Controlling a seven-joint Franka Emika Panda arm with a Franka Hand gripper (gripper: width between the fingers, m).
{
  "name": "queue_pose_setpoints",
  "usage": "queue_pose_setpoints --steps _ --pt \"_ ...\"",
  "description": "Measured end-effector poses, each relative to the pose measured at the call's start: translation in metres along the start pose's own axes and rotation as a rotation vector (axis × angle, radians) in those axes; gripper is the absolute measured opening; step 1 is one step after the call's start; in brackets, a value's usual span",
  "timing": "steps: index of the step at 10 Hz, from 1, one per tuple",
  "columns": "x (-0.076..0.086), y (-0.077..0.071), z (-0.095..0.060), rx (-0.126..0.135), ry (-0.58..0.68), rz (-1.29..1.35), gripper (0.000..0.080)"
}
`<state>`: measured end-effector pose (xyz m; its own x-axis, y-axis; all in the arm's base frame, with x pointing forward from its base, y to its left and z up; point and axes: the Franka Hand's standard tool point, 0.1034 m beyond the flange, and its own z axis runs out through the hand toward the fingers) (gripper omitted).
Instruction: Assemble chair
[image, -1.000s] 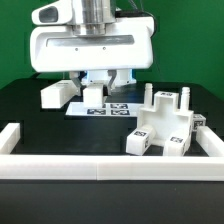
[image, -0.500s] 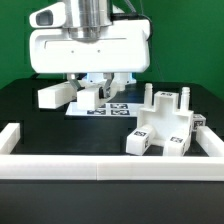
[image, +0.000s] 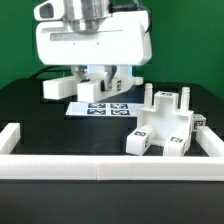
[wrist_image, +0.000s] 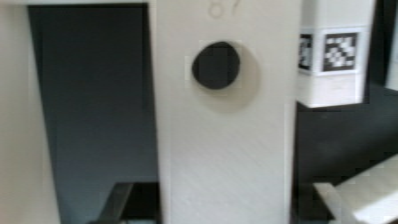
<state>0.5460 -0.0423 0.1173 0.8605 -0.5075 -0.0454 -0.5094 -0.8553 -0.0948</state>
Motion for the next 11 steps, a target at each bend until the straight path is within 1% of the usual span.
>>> queue_pose_setpoints --steps 1,2,3,7,8,10,11 --pt "-0.004 -0.015 -0.008 0.007 -0.012 0.020 0.0291" --pt "-0.005 -0.030 -0.018 0.017 -0.018 0.029 0.0291" --pt "-0.003 -0.037 -0.022 0.021 -0.019 0.030 0.0291" --pt "-0.003 -0.036 -0.019 0.018 -0.019 0.028 0.0291" --pt "-0.006 -0.046 -0.021 0.021 -0.016 0.025 0.0291" --pt "-0.005 -0.073 -0.025 0.031 -0.007 0.006 0.0291" --pt "-0.006 -0.091 -0.024 0.034 -0.002 0.048 0.0291"
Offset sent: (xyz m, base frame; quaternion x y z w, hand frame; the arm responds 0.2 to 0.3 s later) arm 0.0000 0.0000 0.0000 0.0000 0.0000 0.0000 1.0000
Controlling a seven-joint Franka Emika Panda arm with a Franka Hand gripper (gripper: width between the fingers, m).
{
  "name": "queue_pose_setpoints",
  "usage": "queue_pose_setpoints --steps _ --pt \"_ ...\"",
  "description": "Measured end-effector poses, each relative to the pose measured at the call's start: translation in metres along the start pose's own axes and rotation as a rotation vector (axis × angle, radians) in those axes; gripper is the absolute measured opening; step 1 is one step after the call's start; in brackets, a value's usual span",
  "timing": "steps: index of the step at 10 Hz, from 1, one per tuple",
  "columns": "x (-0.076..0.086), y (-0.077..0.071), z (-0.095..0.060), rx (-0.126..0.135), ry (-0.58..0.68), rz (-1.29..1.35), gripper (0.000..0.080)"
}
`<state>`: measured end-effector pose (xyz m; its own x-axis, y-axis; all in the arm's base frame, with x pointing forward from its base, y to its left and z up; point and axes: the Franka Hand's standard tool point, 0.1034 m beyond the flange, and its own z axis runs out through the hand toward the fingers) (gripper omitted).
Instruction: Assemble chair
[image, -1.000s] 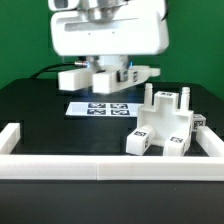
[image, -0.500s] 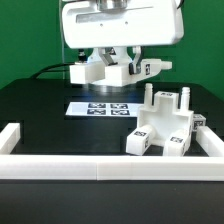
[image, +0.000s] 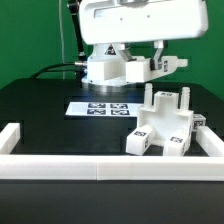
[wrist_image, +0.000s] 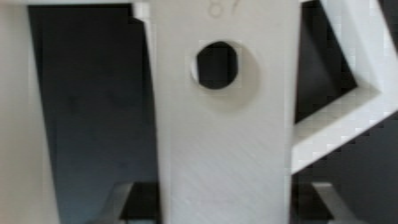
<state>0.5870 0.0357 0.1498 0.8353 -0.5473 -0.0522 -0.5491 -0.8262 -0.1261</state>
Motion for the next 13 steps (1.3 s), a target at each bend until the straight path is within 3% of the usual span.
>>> queue_pose_setpoints --steps 1,5,8,13 --pt "-0.003 -0.011 0.008 -0.001 0.008 -0.017 0.0291" --pt "-0.003 -0.008 0.011 -0.006 0.007 -0.021 0.0291" --pt "-0.017 -0.026 0.015 -0.010 0.004 -0.064 0.0291" --pt "-0.022 -0.029 0.021 -0.015 -0.002 -0.063 0.0291"
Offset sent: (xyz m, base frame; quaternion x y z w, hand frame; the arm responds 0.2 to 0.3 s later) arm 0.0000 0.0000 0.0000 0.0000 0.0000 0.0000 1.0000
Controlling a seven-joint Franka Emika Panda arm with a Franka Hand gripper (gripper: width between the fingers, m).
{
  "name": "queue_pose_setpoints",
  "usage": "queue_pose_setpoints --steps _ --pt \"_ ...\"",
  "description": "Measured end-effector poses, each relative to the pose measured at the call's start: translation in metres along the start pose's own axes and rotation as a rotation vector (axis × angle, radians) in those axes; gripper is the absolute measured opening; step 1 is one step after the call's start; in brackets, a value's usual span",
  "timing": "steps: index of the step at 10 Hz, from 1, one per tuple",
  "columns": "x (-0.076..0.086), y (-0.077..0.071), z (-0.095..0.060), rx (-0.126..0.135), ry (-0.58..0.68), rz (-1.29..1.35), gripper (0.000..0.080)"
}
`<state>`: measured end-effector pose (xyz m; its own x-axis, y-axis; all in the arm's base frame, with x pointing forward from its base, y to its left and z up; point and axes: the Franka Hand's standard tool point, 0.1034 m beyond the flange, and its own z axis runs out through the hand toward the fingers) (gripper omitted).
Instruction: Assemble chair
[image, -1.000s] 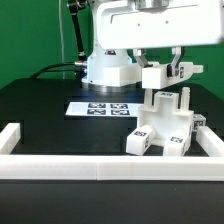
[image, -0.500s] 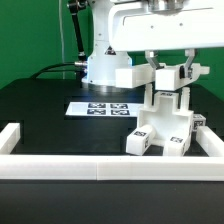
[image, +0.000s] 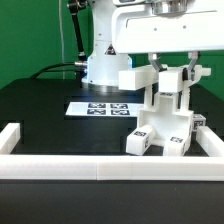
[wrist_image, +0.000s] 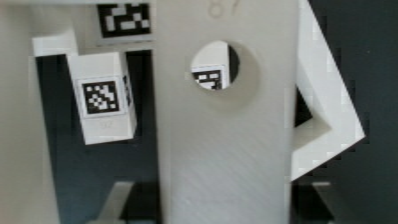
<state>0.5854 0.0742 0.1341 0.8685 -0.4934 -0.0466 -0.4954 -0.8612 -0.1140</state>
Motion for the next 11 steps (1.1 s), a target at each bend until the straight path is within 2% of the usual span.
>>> queue_pose_setpoints --steps 11 --pt "-0.0068 -0.0064 -0.0019 0.004 0.001 -0.013 0.0291"
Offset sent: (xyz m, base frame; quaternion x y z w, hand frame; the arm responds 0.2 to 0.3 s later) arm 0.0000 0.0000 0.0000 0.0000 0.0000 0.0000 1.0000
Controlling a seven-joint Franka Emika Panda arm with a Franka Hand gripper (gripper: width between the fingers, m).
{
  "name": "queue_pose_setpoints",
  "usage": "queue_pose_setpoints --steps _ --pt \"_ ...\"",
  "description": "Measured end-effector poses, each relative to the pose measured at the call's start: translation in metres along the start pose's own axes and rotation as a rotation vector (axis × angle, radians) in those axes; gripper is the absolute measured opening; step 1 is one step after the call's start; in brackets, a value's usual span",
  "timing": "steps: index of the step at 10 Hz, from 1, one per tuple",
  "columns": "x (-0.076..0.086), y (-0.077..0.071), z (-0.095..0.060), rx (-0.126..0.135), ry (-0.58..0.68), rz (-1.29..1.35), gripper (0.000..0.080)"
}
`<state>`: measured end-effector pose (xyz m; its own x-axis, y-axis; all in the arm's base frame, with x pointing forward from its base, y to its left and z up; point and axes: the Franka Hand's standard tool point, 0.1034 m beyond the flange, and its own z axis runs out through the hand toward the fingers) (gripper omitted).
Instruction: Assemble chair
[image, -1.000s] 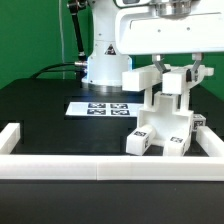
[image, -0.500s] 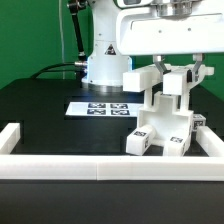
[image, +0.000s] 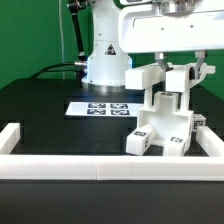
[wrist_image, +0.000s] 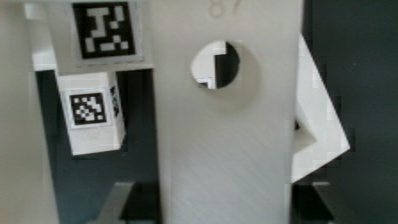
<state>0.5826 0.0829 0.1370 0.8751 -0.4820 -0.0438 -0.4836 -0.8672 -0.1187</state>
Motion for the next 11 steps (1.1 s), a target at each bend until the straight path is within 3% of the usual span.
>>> queue_pose_setpoints --steps 11 --pt "-0.0055 0.0054 0.0079 -0.009 -0.005 -0.001 0.0291"
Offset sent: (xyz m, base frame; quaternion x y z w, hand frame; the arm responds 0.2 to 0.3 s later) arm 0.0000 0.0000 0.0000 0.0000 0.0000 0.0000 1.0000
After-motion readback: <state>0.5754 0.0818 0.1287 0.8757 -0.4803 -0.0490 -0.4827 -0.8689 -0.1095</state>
